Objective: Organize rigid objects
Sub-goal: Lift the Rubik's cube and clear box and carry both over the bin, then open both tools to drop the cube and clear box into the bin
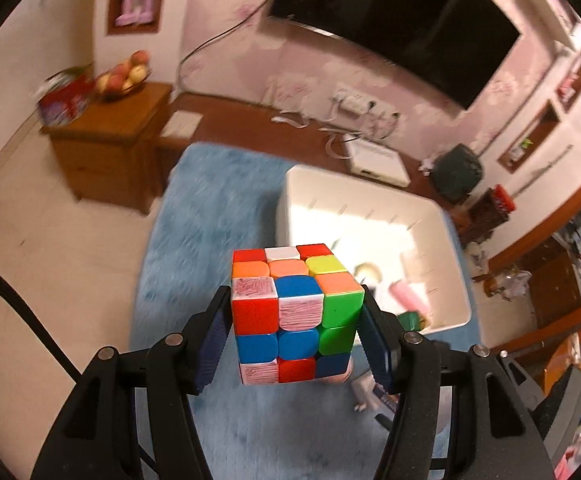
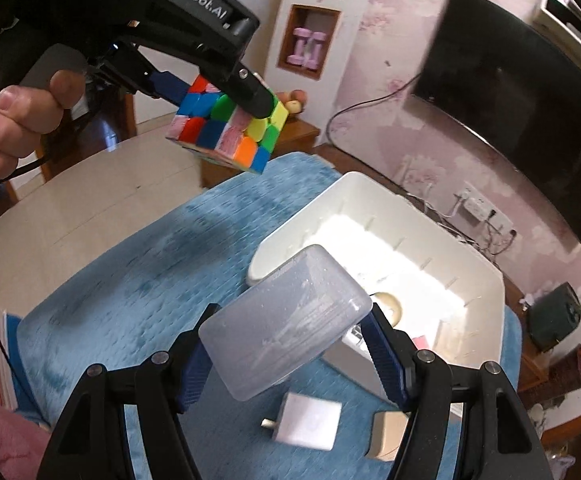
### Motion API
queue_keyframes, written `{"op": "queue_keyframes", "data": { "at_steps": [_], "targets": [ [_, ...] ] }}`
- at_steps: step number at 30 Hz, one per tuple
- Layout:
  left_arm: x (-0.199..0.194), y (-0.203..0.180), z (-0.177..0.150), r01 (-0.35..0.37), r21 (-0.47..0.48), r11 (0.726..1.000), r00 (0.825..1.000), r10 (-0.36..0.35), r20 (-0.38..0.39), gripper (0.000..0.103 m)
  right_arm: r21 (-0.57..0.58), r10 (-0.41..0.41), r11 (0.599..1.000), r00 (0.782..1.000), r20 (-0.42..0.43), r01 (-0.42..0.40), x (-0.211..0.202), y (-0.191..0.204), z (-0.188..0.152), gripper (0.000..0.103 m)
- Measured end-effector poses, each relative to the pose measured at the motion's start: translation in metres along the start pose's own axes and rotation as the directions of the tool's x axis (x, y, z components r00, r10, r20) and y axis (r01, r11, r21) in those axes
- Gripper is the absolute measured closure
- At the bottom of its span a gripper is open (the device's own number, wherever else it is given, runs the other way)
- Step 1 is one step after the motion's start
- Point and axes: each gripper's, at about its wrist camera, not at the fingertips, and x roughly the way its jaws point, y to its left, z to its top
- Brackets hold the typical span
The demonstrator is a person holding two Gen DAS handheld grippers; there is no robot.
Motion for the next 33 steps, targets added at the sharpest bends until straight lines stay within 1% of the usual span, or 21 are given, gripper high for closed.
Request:
{"op": "queue_keyframes", "data": {
  "at_steps": [4, 10, 17, 21, 24, 26, 29, 30, 31, 33],
  "targets": [
    [0.01, -0.011, 0.023, 0.053, 0.069, 0.996, 0.998, -0.055, 0.026, 0.039, 0.039, -0.038, 0.999, 0.999, 0.002, 0.038, 0.006, -0.008, 0.008, 0.033],
    [0.03, -0.022, 0.048, 0.124, 0.115, 0.986, 0.991, -0.129, 0.039, 0.039, 0.094, -0.079, 0.992, 0.997, -0.002, 0.079, 0.016, -0.021, 0.019, 0.033],
    [0.055, -0.034, 0.056, 0.185, 0.128, 0.974, 0.982, -0.188, 0.013, 0.039, 0.146, -0.125, 0.982, 0.992, 0.009, 0.122, 0.028, -0.034, 0.03, 0.033],
    [0.069, -0.04, 0.059, 0.193, 0.127, 0.973, 0.981, -0.195, 0.001, 0.039, 0.166, -0.131, 0.978, 0.991, -0.005, 0.129, 0.038, -0.04, 0.031, 0.033],
    [0.08, -0.044, 0.059, 0.203, 0.115, 0.972, 0.979, -0.2, -0.034, 0.039, 0.17, -0.14, 0.975, 0.99, -0.019, 0.141, 0.042, -0.043, 0.031, 0.033],
    [0.085, -0.048, 0.057, 0.202, 0.114, 0.973, 0.979, -0.197, -0.058, 0.039, 0.167, -0.141, 0.976, 0.99, -0.027, 0.143, 0.043, -0.043, 0.03, 0.033],
    [0.087, -0.057, 0.056, 0.192, 0.132, 0.973, 0.981, -0.184, -0.067, 0.039, 0.164, -0.152, 0.974, 0.988, -0.021, 0.153, 0.042, -0.044, 0.03, 0.03],
    [0.088, -0.058, 0.056, 0.189, 0.136, 0.973, 0.981, -0.181, -0.071, 0.038, 0.169, -0.155, 0.973, 0.988, -0.023, 0.156, 0.041, -0.043, 0.03, 0.026],
    [0.088, -0.06, 0.056, 0.193, 0.138, 0.971, 0.98, -0.184, -0.075, 0.034, 0.177, -0.158, 0.971, 0.987, -0.027, 0.16, 0.039, -0.043, 0.03, 0.023],
    [0.084, -0.06, 0.057, 0.207, 0.132, 0.969, 0.978, -0.201, -0.061, 0.029, 0.198, -0.15, 0.968, 0.988, -0.031, 0.154, 0.037, -0.047, 0.03, 0.023]
  ]
}}
